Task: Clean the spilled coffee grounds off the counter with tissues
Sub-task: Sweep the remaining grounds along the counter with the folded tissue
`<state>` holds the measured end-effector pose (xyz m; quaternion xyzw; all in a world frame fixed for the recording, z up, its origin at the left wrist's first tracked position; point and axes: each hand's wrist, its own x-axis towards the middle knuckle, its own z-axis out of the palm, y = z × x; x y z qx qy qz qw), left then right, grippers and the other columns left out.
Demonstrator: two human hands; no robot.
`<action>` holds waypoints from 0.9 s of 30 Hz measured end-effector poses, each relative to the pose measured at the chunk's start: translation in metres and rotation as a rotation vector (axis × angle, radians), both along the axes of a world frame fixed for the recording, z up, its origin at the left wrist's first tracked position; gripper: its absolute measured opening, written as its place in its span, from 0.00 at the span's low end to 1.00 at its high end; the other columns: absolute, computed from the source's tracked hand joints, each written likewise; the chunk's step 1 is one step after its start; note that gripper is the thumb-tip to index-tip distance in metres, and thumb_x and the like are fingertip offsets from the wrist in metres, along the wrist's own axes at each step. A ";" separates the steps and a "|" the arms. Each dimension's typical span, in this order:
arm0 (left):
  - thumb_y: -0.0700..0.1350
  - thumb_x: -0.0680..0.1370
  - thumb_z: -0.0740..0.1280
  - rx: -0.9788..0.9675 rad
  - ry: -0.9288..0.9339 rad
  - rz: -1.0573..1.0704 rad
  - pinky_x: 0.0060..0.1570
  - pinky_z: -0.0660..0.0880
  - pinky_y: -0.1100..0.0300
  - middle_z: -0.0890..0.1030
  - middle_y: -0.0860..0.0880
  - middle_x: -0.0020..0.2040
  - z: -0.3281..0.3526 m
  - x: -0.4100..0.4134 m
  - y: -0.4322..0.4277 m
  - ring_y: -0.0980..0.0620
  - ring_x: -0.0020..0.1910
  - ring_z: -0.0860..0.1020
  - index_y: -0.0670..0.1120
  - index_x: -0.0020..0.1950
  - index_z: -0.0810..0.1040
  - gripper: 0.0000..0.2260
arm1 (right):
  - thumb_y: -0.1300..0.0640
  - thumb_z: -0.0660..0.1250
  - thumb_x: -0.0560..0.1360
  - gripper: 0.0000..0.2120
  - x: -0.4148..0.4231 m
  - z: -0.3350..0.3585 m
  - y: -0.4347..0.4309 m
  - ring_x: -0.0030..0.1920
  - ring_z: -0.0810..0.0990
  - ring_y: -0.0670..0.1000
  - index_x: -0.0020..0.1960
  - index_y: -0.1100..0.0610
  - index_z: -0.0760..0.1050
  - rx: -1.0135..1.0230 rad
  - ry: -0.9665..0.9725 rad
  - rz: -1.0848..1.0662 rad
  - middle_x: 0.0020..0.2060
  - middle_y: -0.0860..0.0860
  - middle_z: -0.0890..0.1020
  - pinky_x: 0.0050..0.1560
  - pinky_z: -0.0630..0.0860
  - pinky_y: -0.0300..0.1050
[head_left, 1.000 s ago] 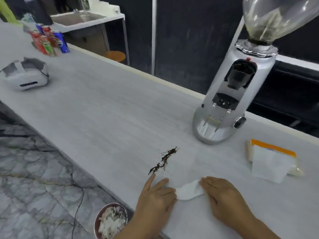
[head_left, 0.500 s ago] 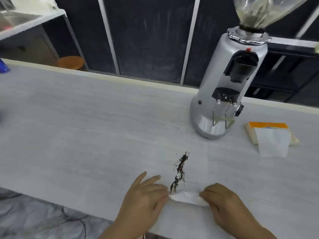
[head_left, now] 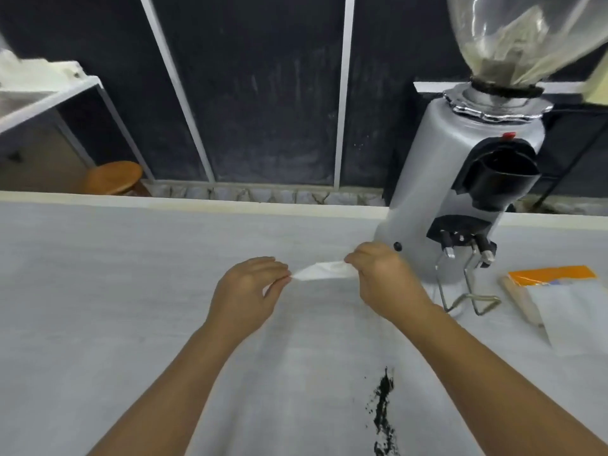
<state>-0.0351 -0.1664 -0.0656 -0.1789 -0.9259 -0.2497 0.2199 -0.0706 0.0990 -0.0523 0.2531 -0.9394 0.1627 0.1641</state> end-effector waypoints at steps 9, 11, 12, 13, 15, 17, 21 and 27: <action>0.41 0.74 0.70 -0.036 -0.064 -0.205 0.52 0.79 0.52 0.86 0.50 0.50 -0.079 -0.122 -0.004 0.50 0.51 0.83 0.46 0.49 0.87 0.07 | 0.74 0.63 0.52 0.11 -0.071 -0.056 -0.026 0.33 0.73 0.57 0.29 0.60 0.72 0.231 -0.179 -0.311 0.30 0.53 0.74 0.28 0.65 0.41; 0.39 0.72 0.69 0.002 -0.060 -0.181 0.58 0.77 0.51 0.86 0.50 0.53 -0.086 -0.124 -0.007 0.48 0.56 0.81 0.45 0.52 0.86 0.10 | 0.73 0.64 0.53 0.13 -0.073 -0.060 -0.033 0.33 0.72 0.56 0.29 0.58 0.67 0.180 -0.187 -0.344 0.30 0.53 0.73 0.28 0.58 0.37; 0.39 0.73 0.68 0.015 -0.057 -0.160 0.61 0.76 0.50 0.85 0.50 0.55 -0.087 -0.124 -0.007 0.47 0.58 0.80 0.45 0.54 0.85 0.12 | 0.73 0.65 0.53 0.15 -0.074 -0.062 -0.034 0.32 0.72 0.55 0.29 0.57 0.65 0.158 -0.186 -0.353 0.31 0.53 0.73 0.27 0.53 0.36; 0.41 0.74 0.66 0.017 -0.057 -0.148 0.63 0.74 0.50 0.85 0.51 0.57 -0.087 -0.124 -0.005 0.47 0.61 0.79 0.45 0.56 0.84 0.13 | 0.73 0.65 0.54 0.15 -0.075 -0.065 -0.034 0.33 0.72 0.55 0.30 0.56 0.65 0.158 -0.188 -0.354 0.32 0.53 0.74 0.27 0.51 0.36; 0.43 0.77 0.66 0.008 -0.065 -0.172 0.63 0.74 0.48 0.84 0.51 0.58 -0.089 -0.129 0.000 0.47 0.61 0.79 0.45 0.59 0.83 0.13 | 0.72 0.66 0.59 0.11 -0.077 -0.068 -0.032 0.37 0.74 0.56 0.32 0.58 0.69 0.210 -0.208 -0.351 0.36 0.54 0.76 0.30 0.58 0.38; 0.44 0.78 0.67 -0.006 -0.078 -0.218 0.58 0.76 0.47 0.84 0.51 0.56 -0.092 -0.138 0.005 0.49 0.58 0.80 0.45 0.58 0.84 0.11 | 0.71 0.64 0.64 0.08 -0.079 -0.067 -0.031 0.41 0.74 0.55 0.37 0.59 0.75 0.254 -0.238 -0.346 0.41 0.53 0.76 0.35 0.62 0.40; 0.50 0.78 0.66 -0.079 -0.157 -0.150 0.69 0.68 0.41 0.83 0.52 0.62 -0.097 -0.153 0.008 0.46 0.69 0.74 0.50 0.58 0.84 0.12 | 0.71 0.63 0.66 0.10 -0.084 -0.060 -0.030 0.37 0.69 0.52 0.43 0.59 0.75 0.363 -0.259 -0.305 0.45 0.52 0.74 0.34 0.64 0.40; 0.58 0.80 0.57 -0.148 -0.200 -0.109 0.75 0.56 0.39 0.78 0.56 0.66 -0.098 -0.151 0.002 0.49 0.76 0.66 0.55 0.64 0.81 0.19 | 0.75 0.64 0.56 0.12 -0.080 -0.063 -0.024 0.34 0.74 0.55 0.30 0.59 0.71 0.389 -0.198 -0.196 0.33 0.53 0.74 0.28 0.61 0.41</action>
